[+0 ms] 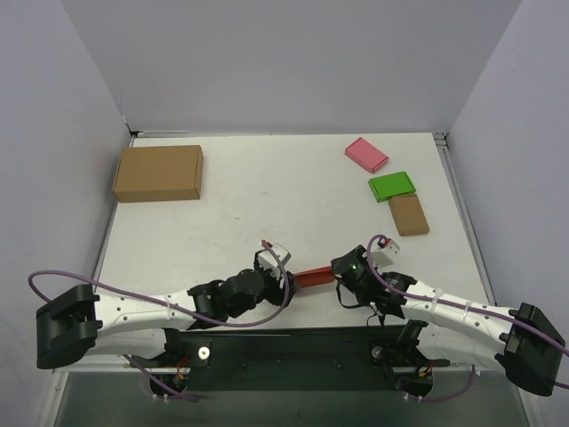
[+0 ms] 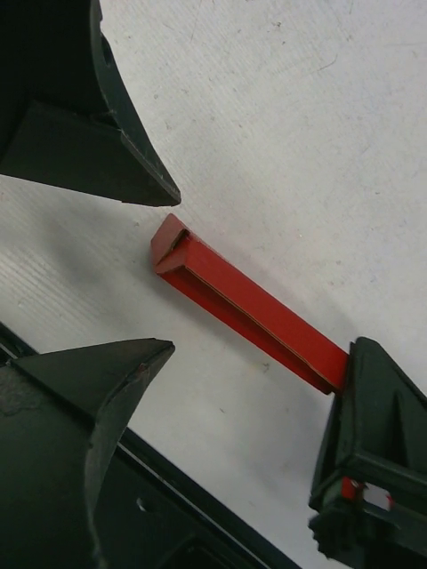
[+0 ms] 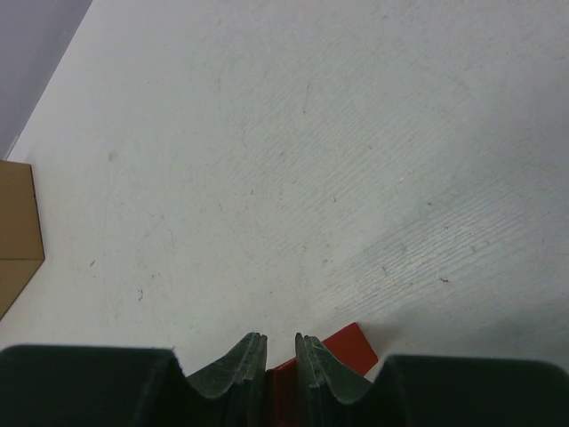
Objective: Fold the paper box
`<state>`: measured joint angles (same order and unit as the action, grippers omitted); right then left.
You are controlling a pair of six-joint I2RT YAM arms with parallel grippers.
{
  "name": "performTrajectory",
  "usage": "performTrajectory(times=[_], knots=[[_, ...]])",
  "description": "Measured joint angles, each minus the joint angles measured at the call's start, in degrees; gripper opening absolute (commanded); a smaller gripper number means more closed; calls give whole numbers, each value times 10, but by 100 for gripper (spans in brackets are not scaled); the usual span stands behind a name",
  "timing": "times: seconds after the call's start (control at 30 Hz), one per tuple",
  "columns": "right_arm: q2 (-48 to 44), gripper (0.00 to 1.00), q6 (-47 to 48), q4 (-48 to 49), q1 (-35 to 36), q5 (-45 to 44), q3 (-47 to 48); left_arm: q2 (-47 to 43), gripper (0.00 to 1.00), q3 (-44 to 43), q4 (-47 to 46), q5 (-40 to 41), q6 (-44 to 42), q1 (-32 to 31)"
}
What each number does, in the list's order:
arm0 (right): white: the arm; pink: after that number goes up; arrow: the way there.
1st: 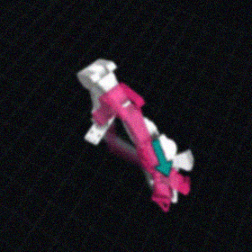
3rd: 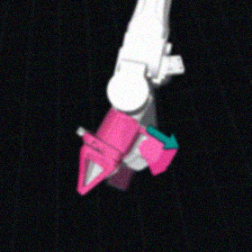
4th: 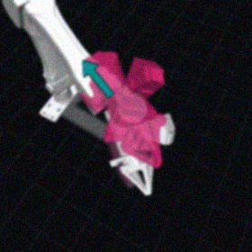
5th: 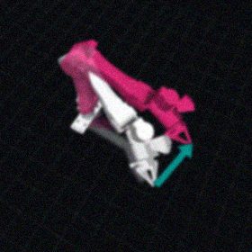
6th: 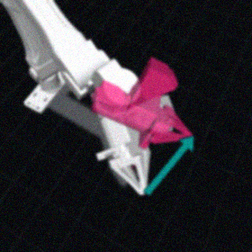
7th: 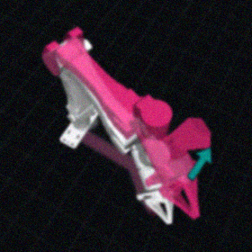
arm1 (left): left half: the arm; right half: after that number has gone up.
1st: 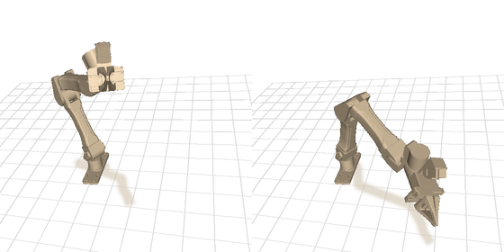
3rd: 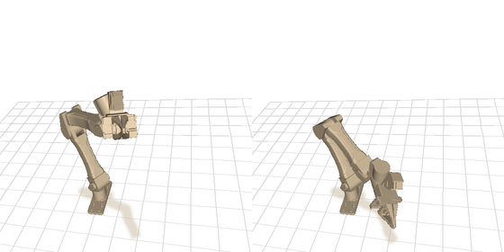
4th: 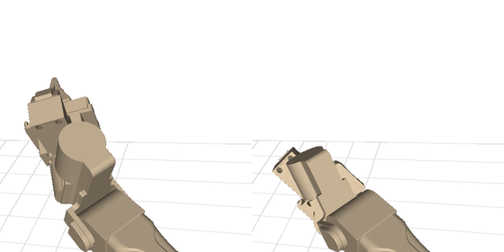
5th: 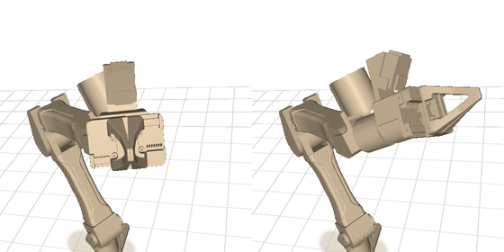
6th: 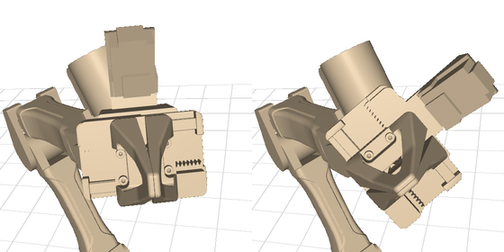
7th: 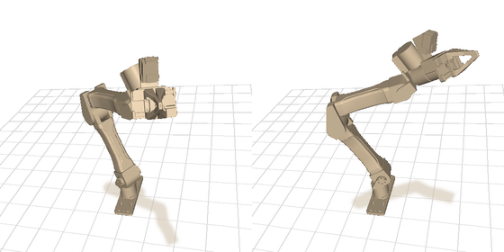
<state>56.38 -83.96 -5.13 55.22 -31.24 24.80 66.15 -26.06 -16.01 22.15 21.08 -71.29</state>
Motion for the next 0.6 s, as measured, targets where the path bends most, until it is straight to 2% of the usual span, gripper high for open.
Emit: performTrajectory(times=[0.2, 0.37, 0.6], knots=[[2, 17, 0, -3, 0, 0, 2, -55, 65, 5, -6, -27, 34, 40], [2, 17, 1, -4, 1, -1, 3, -50, 61, 12, -15, -64, 52, 85], [7, 17, 2, -7, 3, -5, 7, -23, 60, 13, -27, -96, 58, 99]])
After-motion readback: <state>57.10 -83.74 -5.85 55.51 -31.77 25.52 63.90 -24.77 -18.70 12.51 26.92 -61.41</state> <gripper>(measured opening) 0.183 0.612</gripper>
